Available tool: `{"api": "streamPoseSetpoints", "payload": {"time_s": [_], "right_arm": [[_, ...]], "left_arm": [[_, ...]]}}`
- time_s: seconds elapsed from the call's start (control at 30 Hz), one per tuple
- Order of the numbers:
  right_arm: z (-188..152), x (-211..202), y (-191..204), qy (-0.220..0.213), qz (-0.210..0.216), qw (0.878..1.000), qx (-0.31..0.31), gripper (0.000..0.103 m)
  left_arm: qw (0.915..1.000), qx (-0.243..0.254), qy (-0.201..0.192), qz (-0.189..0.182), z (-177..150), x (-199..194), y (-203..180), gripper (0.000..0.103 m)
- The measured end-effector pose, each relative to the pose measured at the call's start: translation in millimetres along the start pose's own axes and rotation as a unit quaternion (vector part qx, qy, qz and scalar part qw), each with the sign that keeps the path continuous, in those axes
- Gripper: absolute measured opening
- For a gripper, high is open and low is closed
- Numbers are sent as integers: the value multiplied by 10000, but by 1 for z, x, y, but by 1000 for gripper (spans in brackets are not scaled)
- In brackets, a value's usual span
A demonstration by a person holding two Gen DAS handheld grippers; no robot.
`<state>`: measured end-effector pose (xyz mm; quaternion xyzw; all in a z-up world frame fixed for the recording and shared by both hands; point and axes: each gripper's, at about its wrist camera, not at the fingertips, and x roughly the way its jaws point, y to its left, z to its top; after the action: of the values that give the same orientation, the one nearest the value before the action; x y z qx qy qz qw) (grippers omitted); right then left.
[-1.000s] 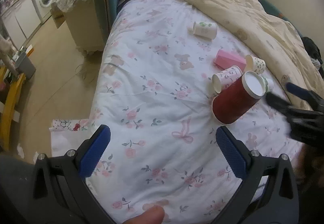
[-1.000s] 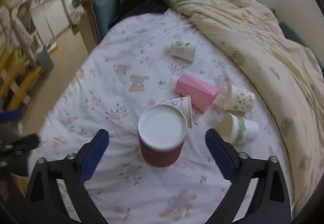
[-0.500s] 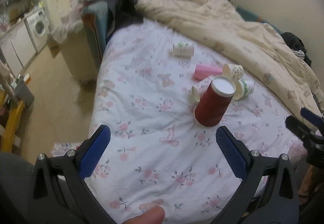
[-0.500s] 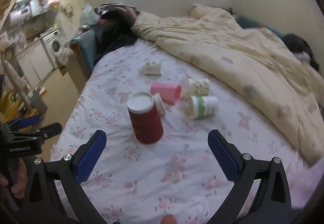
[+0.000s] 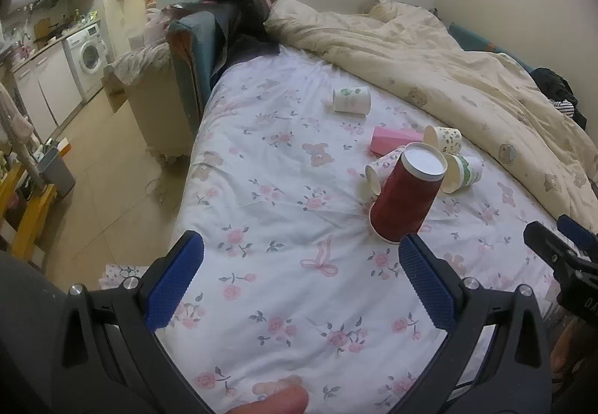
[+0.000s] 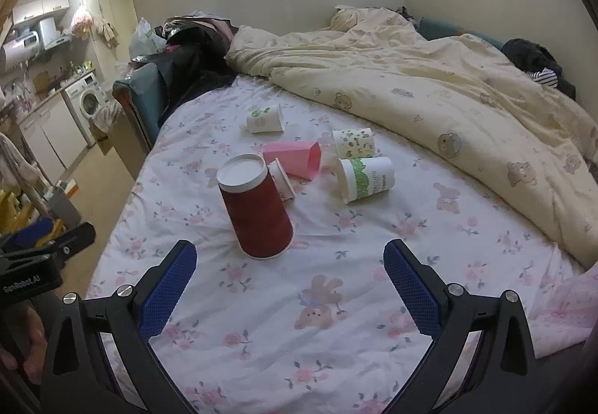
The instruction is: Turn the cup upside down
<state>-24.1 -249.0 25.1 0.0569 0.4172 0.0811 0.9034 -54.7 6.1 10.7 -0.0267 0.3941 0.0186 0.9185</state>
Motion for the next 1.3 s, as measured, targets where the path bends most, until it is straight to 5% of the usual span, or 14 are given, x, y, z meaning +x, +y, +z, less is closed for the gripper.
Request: {"api": "streamPoseSetpoints", "payload": {"time_s": [1.3], "right_arm": [[6,1,5,-82,60,9999,-33,102]], "left_arm": [[9999,-42,25,-88,0,1,-3,103]]}}
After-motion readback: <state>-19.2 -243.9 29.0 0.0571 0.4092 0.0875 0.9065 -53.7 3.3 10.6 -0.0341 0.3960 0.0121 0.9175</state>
